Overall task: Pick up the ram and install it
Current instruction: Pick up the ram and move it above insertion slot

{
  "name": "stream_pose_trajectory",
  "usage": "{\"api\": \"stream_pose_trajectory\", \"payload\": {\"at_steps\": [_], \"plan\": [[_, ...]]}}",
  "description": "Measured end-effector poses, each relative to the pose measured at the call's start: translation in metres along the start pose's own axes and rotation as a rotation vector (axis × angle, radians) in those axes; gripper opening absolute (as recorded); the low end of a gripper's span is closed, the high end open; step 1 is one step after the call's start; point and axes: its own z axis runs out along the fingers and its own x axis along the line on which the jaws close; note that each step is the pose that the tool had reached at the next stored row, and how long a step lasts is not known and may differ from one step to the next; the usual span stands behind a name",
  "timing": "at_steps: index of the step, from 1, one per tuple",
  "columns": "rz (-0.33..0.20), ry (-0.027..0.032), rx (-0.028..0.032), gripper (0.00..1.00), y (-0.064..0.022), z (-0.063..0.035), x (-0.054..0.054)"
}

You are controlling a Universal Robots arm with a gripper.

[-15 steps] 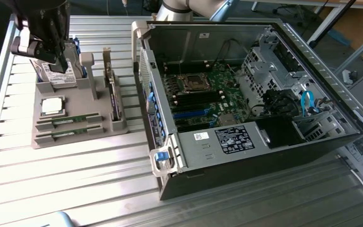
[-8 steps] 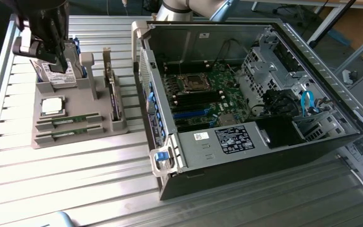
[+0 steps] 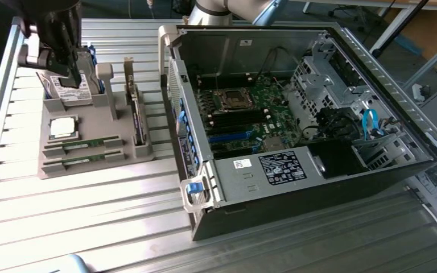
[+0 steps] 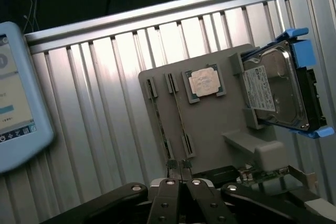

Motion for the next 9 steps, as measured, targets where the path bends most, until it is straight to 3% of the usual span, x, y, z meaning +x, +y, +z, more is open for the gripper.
{"api": "stream_pose_trajectory", "payload": {"at_steps": [9], "plan": [[-0.044,0.0025,-0.0007,0.11,0.0000,0.0000,0.0000]]}}
